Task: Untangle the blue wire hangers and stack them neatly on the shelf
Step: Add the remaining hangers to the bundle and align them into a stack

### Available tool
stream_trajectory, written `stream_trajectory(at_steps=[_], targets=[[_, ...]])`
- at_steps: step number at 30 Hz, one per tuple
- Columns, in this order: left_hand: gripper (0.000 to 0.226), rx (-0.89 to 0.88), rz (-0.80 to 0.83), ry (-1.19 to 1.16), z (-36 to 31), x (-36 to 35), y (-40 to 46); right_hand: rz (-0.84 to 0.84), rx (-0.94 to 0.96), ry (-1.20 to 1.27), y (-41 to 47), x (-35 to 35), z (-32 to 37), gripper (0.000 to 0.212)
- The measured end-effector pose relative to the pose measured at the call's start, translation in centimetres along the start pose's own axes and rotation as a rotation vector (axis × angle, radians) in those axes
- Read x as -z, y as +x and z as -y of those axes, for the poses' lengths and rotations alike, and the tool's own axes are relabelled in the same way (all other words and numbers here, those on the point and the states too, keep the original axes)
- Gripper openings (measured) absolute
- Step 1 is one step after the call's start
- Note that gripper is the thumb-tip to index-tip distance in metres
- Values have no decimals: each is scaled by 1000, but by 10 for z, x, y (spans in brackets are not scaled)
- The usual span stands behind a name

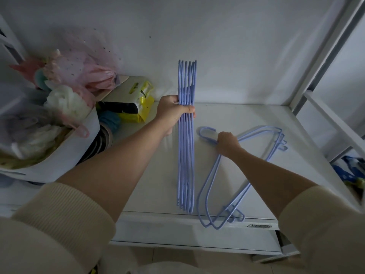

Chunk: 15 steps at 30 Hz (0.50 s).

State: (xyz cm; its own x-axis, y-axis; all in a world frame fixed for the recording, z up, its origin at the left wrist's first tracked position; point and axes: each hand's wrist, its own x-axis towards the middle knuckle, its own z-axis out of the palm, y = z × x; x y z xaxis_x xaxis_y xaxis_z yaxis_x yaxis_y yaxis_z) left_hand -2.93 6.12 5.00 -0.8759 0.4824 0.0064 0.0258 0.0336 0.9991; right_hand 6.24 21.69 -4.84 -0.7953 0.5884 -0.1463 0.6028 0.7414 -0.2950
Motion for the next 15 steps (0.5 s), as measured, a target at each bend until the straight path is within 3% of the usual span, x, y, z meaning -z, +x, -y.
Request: stream_trajectory(at_steps=[2,8,15], targets=[[20,-1,-4,2,0,0,1,-41,16,21,0,8,2,33],[11,-18,-41,23,-6,-1,4,-367,-16,316,-1,60,13,28],[11,0,-49,29,-11,-15,3,-496,71,637,-11,89,52,24]])
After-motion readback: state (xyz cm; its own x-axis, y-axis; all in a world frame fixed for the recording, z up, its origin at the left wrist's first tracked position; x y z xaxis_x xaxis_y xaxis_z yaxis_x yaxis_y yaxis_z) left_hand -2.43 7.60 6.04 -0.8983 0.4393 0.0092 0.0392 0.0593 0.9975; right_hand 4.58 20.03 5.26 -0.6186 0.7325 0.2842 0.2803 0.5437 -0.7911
